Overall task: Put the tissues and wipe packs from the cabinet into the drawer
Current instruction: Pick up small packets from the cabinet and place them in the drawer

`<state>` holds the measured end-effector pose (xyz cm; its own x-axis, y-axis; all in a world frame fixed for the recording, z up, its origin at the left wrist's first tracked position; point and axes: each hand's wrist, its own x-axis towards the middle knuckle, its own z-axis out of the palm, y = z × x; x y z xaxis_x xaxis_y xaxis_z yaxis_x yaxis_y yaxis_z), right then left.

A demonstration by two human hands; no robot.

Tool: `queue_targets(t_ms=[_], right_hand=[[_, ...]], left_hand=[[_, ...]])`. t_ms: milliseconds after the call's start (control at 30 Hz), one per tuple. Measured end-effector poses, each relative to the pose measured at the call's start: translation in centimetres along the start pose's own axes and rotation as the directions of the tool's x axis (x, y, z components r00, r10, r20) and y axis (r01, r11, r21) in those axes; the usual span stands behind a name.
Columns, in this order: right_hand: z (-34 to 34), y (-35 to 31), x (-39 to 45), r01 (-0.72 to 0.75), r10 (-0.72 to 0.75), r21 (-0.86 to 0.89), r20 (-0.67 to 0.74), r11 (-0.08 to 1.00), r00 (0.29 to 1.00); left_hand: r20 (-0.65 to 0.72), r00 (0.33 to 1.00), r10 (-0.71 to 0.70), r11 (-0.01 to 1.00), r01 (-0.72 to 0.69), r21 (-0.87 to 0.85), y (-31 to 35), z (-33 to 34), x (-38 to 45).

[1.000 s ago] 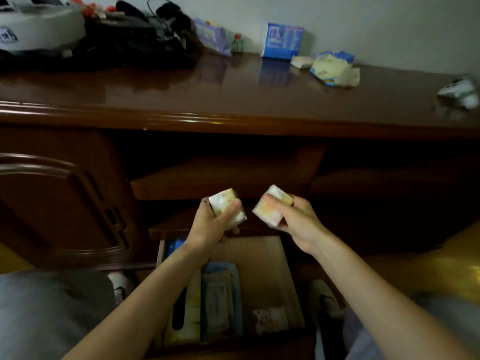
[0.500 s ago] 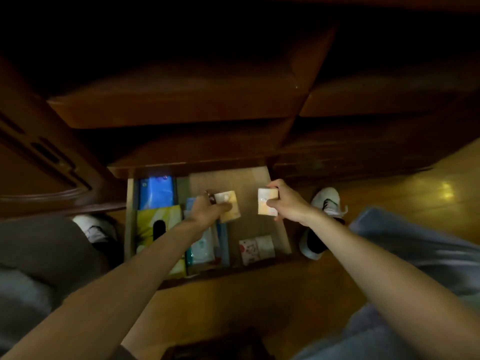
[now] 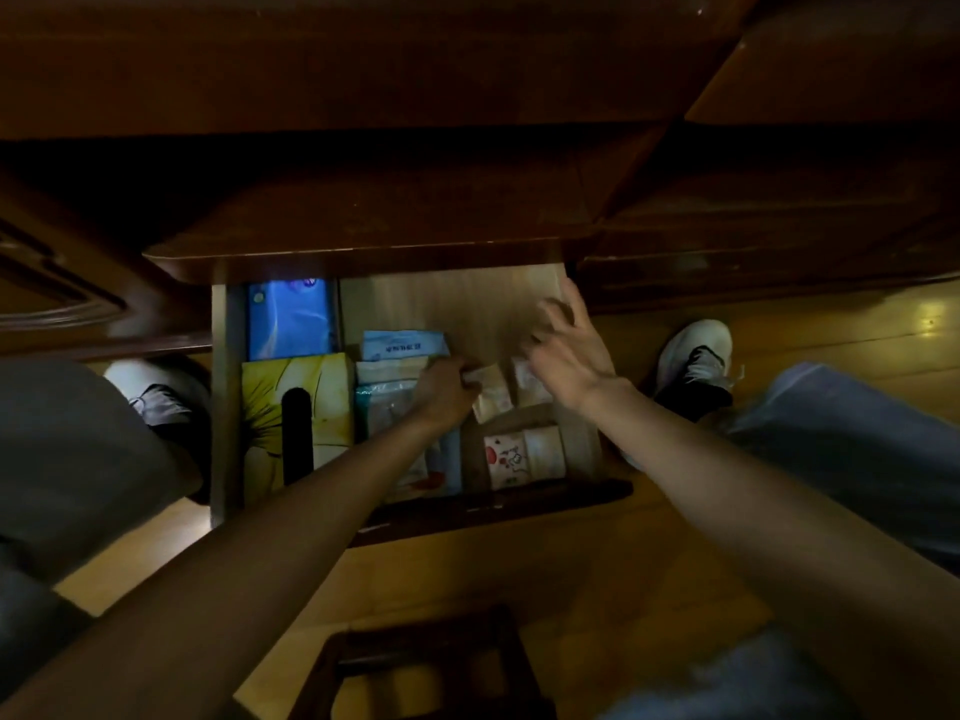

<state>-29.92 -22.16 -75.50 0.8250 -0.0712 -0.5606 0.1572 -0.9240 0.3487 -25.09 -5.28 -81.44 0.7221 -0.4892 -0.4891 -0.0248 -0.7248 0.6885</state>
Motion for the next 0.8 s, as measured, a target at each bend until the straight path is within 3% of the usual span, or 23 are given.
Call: queue_targets(t_ms=[167,267,400,533,600,800], right_hand=[[0.6,-1.3,-0.1,0.022,0.002,-0.203,0.118,0.979,0.993],[0.7,-1.9,-0.3,0.023,-0.003,-0.172,0.115,0.985,0.993],[0.9,-1.7,-0.6,0.012,-0.005,-0.166,0.041,0.986,0.999],[1.3,-1.8,-0.9,0.011,-0.004,-0.163,0.046,0.987,0.999],[1.4,-2.0,-1.2,0.004,-0.006,-0.161,-0.012,0.987,1.000],[1.7,-2.0,-2.0,-0.030,0.021,-0.069,-0.130,0.997,0.991]], left_hand=[[0.012,0.997,0.071,0.993,-0.071,0.098,-0.3,1.4,0.5],[0.078,0.987,0.140,0.971,-0.152,0.184,-0.7,1.9,0.2],[-0.070,0.981,0.180,0.941,-0.151,0.303,-0.6,1.9,0.0],[0.195,0.974,0.112,0.961,-0.156,0.228,-0.6,2.4,0.4],[0.238,0.965,0.105,0.971,-0.151,0.183,-0.4,2.4,0.4],[0.027,0.999,0.025,0.963,-0.031,0.267,-0.7,0.5,1.2]])
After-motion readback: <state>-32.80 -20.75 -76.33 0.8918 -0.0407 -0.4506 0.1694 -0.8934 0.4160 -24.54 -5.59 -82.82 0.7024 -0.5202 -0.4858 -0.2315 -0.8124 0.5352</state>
